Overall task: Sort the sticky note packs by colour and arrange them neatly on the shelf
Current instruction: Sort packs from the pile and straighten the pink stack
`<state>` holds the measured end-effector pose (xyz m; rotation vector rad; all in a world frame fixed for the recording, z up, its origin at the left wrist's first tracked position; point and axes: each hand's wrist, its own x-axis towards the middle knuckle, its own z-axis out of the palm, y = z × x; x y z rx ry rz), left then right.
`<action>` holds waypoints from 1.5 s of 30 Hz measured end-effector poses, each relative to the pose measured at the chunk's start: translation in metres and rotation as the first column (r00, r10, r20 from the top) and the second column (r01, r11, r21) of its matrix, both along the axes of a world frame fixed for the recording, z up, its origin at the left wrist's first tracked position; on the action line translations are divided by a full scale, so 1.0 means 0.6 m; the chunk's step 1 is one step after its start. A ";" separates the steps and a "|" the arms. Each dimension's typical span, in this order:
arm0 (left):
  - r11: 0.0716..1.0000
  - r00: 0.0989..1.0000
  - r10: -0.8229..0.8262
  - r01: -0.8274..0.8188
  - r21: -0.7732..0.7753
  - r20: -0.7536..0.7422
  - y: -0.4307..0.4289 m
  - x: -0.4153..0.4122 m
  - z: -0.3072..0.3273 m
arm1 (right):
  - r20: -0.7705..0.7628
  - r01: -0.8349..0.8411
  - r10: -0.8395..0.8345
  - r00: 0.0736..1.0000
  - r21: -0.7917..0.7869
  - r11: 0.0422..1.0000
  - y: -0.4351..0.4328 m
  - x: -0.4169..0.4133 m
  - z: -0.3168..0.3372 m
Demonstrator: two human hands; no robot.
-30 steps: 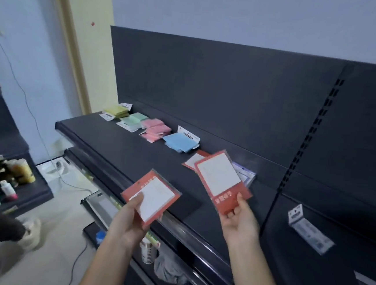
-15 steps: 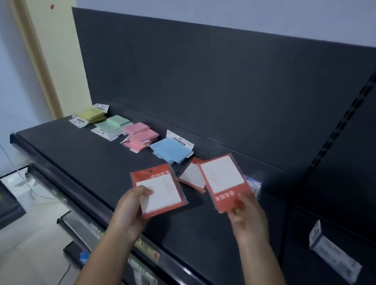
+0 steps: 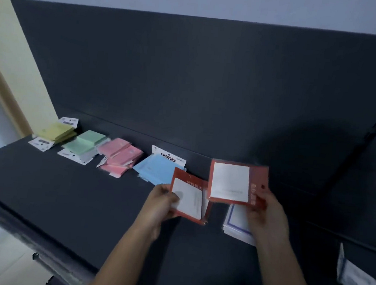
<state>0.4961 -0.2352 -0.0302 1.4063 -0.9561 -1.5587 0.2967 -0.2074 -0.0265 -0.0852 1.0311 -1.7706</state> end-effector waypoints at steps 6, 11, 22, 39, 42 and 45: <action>0.991 0.991 -0.135 0.135 0.019 0.005 -0.038 -0.009 -0.013 | -0.180 0.078 -0.052 0.982 0.140 0.987 -0.040 0.031 -0.004; 0.975 0.974 -0.221 0.220 0.029 0.040 -0.049 -0.006 -0.022 | -0.431 0.094 0.024 0.902 0.249 0.964 -0.098 0.089 -0.017; 0.921 0.928 -0.362 0.370 -0.121 0.084 -0.041 0.009 -0.016 | -0.924 0.220 0.200 0.324 0.280 0.935 -0.122 0.154 -0.058; 0.568 0.748 -0.446 0.661 -0.490 0.491 0.110 -0.111 -0.007 | -0.894 0.459 0.443 -0.071 0.365 0.810 0.200 0.016 0.019; 0.437 0.635 -0.534 0.773 -0.461 0.559 0.191 -0.183 0.000 | -0.867 0.557 0.496 -0.041 0.392 0.732 0.319 -0.041 0.019; 0.318 0.499 -0.594 0.866 -0.385 0.631 0.283 -0.259 -0.001 | -0.871 0.622 0.490 0.031 0.401 0.673 0.456 -0.102 0.016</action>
